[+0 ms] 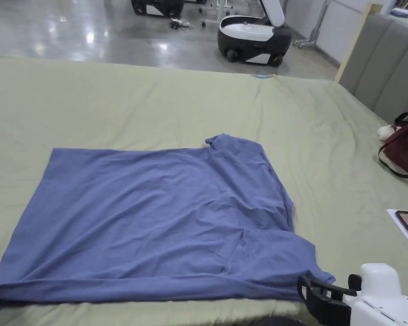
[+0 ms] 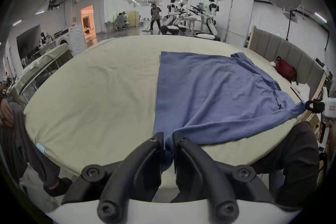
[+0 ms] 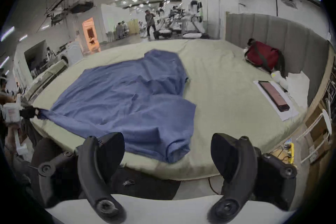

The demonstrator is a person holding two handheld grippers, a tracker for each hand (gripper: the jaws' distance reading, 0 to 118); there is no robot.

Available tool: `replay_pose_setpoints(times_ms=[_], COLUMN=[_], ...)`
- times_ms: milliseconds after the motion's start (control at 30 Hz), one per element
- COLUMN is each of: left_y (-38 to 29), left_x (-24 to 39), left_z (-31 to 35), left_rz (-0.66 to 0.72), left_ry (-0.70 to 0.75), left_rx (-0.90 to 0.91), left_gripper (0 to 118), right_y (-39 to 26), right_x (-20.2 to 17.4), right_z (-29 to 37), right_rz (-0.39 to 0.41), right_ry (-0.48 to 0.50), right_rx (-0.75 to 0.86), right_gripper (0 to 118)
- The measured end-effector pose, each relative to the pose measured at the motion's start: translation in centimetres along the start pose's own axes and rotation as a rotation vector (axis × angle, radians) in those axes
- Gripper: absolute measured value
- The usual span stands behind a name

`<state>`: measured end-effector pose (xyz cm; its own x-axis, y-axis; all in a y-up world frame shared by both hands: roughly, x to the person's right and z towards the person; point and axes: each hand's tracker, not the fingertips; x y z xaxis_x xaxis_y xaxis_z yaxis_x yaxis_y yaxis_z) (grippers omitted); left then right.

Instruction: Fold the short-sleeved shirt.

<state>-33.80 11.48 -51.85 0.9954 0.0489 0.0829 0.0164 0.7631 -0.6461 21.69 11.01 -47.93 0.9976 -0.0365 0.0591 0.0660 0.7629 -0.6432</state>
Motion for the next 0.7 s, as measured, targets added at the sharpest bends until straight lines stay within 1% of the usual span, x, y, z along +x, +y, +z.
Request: replay_pose_setpoints(times_ms=[33,67,100,133,167,200,233,333,433,600,700], left_y=[0.1,0.1,0.2,0.2,0.3,0.3,0.3,0.5,0.9,3.0,5.1], left_x=[0.1,0.2,0.3,0.4,0.5,0.6,0.5,0.4,0.3,-0.2,-0.6], left_z=[0.0,-0.1,-0.2,-0.3,-0.3,-0.3,-0.4,0.0,0.3,1.2,1.0], left_rz=[0.002,0.001,-0.004,-0.006,-0.009,-0.013,-0.016,-0.015,-0.026,-0.053,-0.067], left_ry=[0.000,-0.004,-0.003,0.004,0.005,0.007,0.018,0.018,0.019,0.027,0.026], left_rx=[-0.004,-0.007,-0.009,-0.012,-0.014,-0.018,-0.017,-0.016,-0.015,-0.015,0.000], left_gripper=[11,11,9,9,8,8,7,3,2,1,1], right_y=[-0.1,-0.2,-0.3,-0.4,-0.7,-0.7,-0.6,-0.7,-0.4,2.5,4.5], right_x=[-0.1,0.1,0.6,1.0,1.1,2.2,2.6,2.4,2.2,1.6,1.8], right_z=[-0.9,-1.6,-2.1,-2.5,-2.8,-2.1,-1.7,-1.2,-0.6,1.1,1.2], right_rz=[0.009,0.005,-0.034,-0.073,-0.113,-0.134,-0.153,-0.140,-0.104,-0.048,-0.031], right_ry=[-0.009,-0.008,0.034,0.037,0.004,0.038,0.059,0.040,0.035,0.026,0.042], right_rx=[-0.033,-0.072,-0.067,-0.045,-0.031,0.007,0.023,0.027,0.038,0.057,0.083], right_gripper=[85,31,6,6,6,6,6,6,6,6,6])
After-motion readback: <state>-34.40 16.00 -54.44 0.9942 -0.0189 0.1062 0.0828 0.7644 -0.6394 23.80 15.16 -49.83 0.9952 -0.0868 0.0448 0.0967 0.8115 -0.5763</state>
